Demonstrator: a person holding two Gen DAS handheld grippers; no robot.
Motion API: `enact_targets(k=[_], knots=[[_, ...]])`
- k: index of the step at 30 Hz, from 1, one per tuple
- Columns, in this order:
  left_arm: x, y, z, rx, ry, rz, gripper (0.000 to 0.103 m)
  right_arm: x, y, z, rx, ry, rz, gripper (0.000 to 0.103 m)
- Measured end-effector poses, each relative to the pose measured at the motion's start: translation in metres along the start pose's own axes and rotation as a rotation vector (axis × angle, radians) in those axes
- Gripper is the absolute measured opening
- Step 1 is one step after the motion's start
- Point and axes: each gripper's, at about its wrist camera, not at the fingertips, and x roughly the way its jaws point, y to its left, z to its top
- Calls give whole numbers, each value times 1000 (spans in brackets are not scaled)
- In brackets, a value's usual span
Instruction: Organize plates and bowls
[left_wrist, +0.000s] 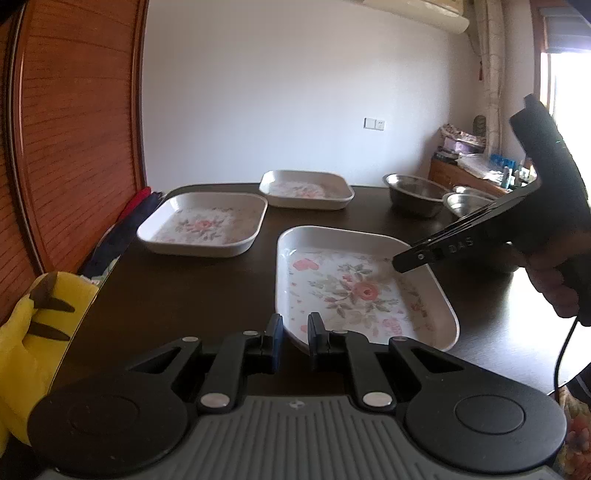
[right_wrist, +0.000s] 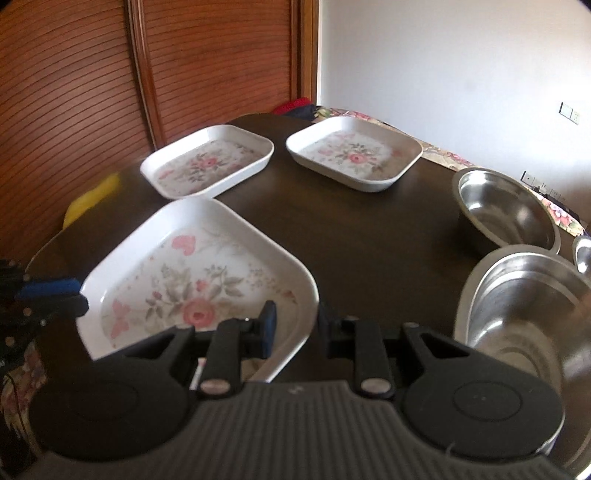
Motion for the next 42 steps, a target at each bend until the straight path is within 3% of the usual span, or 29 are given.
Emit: enact_targets(k=[21, 23, 28, 32, 35, 42], knots=[[1, 5, 0, -16, 4, -4, 34, 4, 6, -5, -19, -28, -11, 27], [-2, 6, 3, -11, -3, -4, 34, 1, 5, -3, -3, -40, -6, 34], [-12, 8, 14, 2, -33, 4, 35, -13, 6, 2, -23, -70, -14, 35], [-17, 9, 22, 7, -58, 9, 48, -28, 9, 7, -33, -109, 2, 40], [-18, 12, 25, 4, -70, 14, 56, -39, 13, 10, -42, -142, 11, 49], [-22, 23, 28, -13, -96, 34, 79, -50, 23, 11, -59, -174, 46, 53]])
